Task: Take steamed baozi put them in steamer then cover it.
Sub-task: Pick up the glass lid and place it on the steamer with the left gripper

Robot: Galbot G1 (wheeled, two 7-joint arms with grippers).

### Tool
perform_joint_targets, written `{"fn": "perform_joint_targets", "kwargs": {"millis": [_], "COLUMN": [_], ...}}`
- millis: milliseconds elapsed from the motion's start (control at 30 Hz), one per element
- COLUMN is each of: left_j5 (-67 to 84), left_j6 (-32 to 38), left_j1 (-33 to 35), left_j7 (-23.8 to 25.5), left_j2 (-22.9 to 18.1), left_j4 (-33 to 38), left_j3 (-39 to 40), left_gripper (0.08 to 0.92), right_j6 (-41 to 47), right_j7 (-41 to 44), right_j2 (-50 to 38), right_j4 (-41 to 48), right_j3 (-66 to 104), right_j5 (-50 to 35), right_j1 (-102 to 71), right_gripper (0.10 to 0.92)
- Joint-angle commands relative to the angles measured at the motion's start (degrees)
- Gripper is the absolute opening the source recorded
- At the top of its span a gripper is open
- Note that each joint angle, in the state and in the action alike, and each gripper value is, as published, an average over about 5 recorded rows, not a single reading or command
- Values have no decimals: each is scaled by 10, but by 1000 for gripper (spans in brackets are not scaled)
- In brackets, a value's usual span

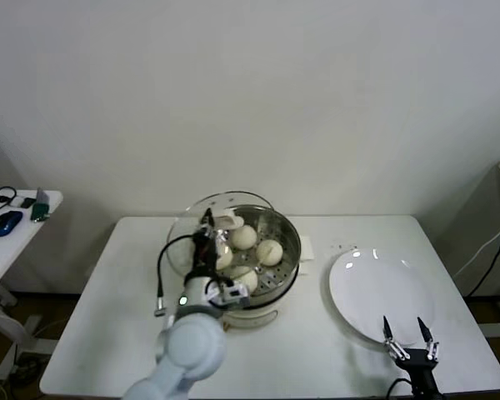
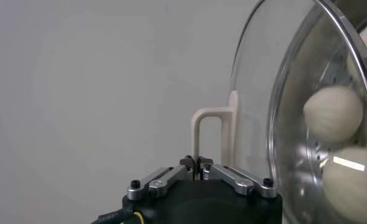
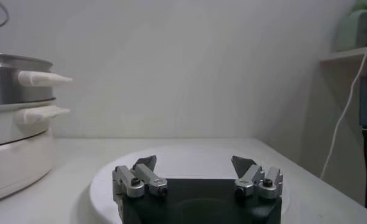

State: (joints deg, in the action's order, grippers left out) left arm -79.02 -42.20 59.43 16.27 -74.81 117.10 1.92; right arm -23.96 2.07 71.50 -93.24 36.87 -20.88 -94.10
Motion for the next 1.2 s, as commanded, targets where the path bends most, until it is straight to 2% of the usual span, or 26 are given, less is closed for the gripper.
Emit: {"fn": "perform_joint_targets", "kwargs": {"millis": [33, 367, 1200], "left_j5": [-125, -164, -181], "left_j6": [-10, 4, 11], "left_j1": [-19, -2, 3], "left_j7": [32, 6, -16], "left_j2": [-89, -129, -131], "left_j4": [-49, -103, -154], "left_j3": [59, 54, 29], "left_gripper": [133, 133, 133], "right_j6": [-7, -8, -8], "right_j7": [-2, -3, -8], "right_j2": [0, 10, 17], "right_j4": [10, 12, 10], "right_j3": [3, 0, 7], "right_j5": [-1, 1, 4], "right_j1": [1, 2, -2], "right_gripper": [823, 823, 823]}}
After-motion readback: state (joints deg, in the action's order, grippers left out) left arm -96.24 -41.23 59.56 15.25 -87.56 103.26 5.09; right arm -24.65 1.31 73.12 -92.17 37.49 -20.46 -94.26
